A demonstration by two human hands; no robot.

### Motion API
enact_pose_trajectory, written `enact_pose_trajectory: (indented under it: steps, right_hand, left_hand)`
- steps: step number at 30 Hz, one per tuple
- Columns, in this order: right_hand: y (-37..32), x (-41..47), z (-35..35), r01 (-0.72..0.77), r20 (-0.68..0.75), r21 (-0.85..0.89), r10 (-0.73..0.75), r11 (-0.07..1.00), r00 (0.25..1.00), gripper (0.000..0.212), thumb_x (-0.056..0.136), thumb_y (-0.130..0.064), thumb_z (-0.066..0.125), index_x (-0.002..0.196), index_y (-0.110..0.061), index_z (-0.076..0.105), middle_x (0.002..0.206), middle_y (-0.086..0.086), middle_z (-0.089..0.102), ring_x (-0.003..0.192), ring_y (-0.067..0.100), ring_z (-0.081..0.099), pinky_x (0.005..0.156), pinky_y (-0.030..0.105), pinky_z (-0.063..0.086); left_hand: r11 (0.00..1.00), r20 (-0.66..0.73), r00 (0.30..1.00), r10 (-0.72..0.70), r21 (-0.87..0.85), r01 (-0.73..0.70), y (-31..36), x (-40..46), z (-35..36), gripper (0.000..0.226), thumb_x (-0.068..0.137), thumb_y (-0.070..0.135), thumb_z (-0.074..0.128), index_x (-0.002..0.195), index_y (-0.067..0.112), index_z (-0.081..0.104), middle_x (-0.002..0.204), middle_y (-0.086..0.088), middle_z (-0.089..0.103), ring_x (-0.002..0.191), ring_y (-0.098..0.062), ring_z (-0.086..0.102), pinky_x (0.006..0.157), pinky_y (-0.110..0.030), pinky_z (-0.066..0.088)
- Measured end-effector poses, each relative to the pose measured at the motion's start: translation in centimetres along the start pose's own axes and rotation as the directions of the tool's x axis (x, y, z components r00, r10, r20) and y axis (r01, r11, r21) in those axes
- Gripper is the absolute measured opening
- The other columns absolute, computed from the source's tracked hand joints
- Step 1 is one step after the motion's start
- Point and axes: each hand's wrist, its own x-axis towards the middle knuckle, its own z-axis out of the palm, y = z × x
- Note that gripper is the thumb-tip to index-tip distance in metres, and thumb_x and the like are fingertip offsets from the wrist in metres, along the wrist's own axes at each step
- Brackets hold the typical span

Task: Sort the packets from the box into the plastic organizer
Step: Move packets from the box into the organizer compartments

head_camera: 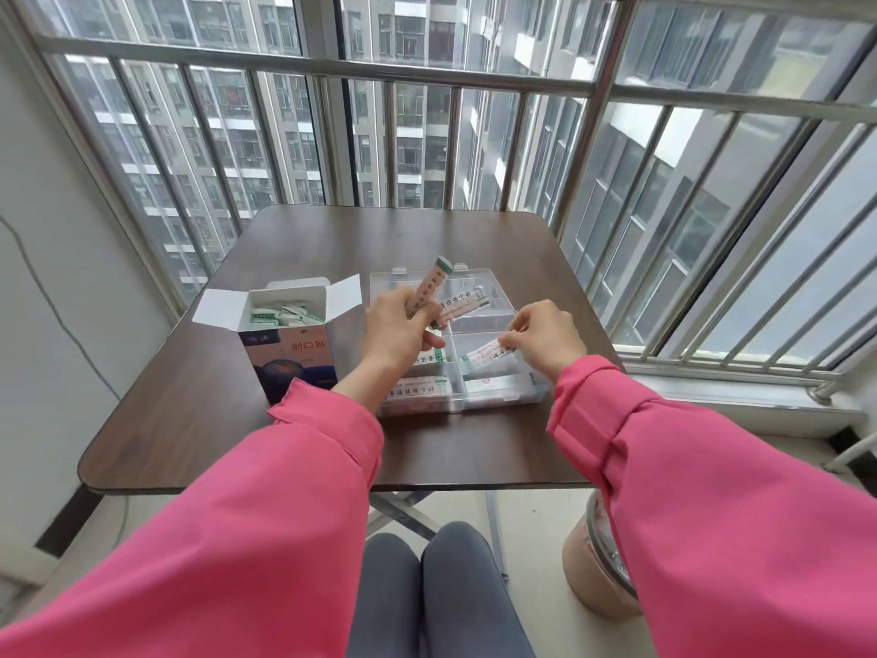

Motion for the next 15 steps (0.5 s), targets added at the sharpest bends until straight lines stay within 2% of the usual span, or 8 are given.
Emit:
enact_pose_trajectory:
  steps: [3,8,11,13,15]
  right_hand:
    - [-1.1,-0.3,0.1,0.036,0.061,-0.202,-0.024,0.979,0.998,0.016,0.079,-0.027,0.071,0.091,-0.015,0.07,0.098,0.007,0.069,0.096,0.026,0.063,0.072,0.028,0.041]
    - [-1.7,-0.4,0.1,0.063,0.079,-0.39,-0.035,0.919,0.996,0.03,0.078,-0.031,0.072,0.103,-0.014,0.067,0.106,0.011,0.067,0.102,0.029,0.062,0.074,0.029,0.041]
    - [-2.0,-0.5,0.3,0.099,0.067,-0.481,-0.076,0.871,0.995,0.027,0.08,-0.027,0.07,0.103,-0.014,0.066,0.106,0.01,0.066,0.101,0.029,0.062,0.074,0.029,0.041]
    - [-2.0,-0.5,0.4,0.12,0.048,-0.503,-0.111,0.856,0.993,0.023,0.08,-0.026,0.069,0.1,-0.014,0.067,0.105,0.009,0.067,0.1,0.028,0.062,0.073,0.029,0.04]
    - [-1.8,-0.5,0.0,0.122,0.008,-0.398,-0.129,0.909,0.992,0.017,0.083,-0.025,0.064,0.097,-0.016,0.069,0.104,0.007,0.068,0.098,0.027,0.062,0.074,0.029,0.042]
  left_hand:
    - [1.0,0.009,1.0,-0.004,0.009,0.004,-0.1,0.0,0.0,0.003,0.093,0.014,0.058,0.091,0.012,0.059,0.076,0.002,0.066,0.046,-0.007,0.064,0.057,-0.028,0.056]
    - [1.0,0.021,1.0,-0.01,0.008,0.01,-0.2,-0.1,-0.2,0.006,0.092,0.014,0.058,0.094,0.009,0.061,0.078,-0.002,0.066,0.045,-0.006,0.063,0.058,-0.028,0.056]
    - [0.999,0.05,0.999,-0.019,-0.025,0.021,-0.1,-0.1,-0.2,0.007,0.092,0.013,0.059,0.095,0.008,0.061,0.081,-0.004,0.067,0.047,-0.007,0.064,0.059,-0.028,0.057]
    - [0.999,0.065,0.998,-0.026,-0.04,0.028,-0.1,-0.1,-0.2,0.006,0.093,0.014,0.057,0.095,0.009,0.061,0.079,-0.003,0.068,0.048,-0.008,0.064,0.059,-0.025,0.057]
    - [0.997,0.068,0.997,-0.036,-0.066,0.04,-0.2,0.0,-0.2,0.008,0.095,0.014,0.054,0.095,0.011,0.061,0.076,-0.003,0.067,0.048,-0.008,0.063,0.058,-0.024,0.055]
